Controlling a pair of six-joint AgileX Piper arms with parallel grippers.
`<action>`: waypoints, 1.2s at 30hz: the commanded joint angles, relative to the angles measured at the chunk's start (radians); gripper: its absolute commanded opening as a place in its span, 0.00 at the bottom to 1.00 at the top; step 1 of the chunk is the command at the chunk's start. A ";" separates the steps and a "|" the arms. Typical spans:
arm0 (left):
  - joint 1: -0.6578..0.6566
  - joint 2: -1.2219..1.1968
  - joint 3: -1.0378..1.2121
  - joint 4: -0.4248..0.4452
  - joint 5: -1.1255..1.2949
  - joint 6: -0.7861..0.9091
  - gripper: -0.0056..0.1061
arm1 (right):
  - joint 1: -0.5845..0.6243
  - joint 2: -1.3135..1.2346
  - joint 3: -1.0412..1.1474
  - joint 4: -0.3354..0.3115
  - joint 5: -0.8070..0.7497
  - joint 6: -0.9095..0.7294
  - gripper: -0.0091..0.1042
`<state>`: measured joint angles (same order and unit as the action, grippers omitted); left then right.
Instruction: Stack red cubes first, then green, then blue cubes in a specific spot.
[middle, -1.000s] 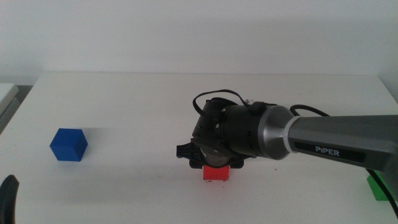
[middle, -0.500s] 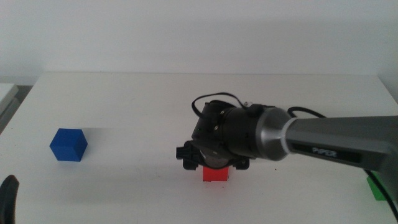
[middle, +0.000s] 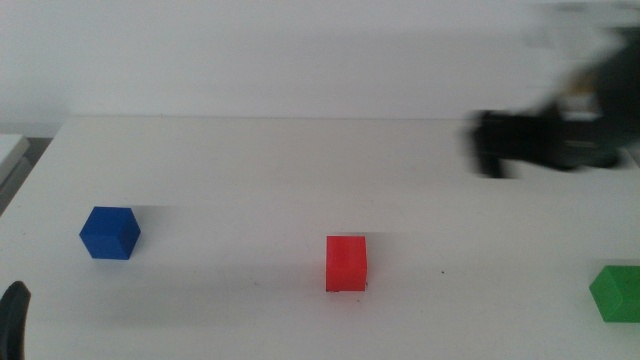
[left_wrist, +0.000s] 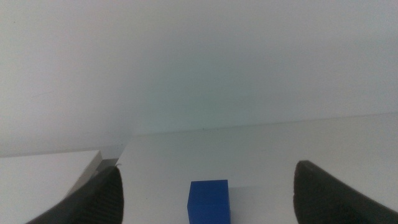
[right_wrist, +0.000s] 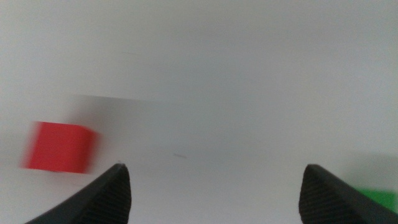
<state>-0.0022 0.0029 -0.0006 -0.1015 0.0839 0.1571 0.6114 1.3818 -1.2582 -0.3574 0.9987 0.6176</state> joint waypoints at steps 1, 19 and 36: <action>-0.007 -0.003 0.001 -0.001 -0.012 0.001 0.89 | -0.115 -0.117 0.085 0.037 0.020 -0.091 0.82; -0.007 -0.003 0.001 -0.001 -0.012 0.001 0.89 | -0.463 -0.418 0.290 0.156 0.076 -0.329 0.82; -0.007 -0.003 0.001 -0.001 -0.012 0.003 0.89 | -0.674 -0.277 0.290 0.301 0.046 -0.637 0.82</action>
<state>-0.0022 0.0029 -0.0006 -0.1015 0.0839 0.1571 -0.0390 1.0878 -0.9717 -0.0573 1.0520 0.0203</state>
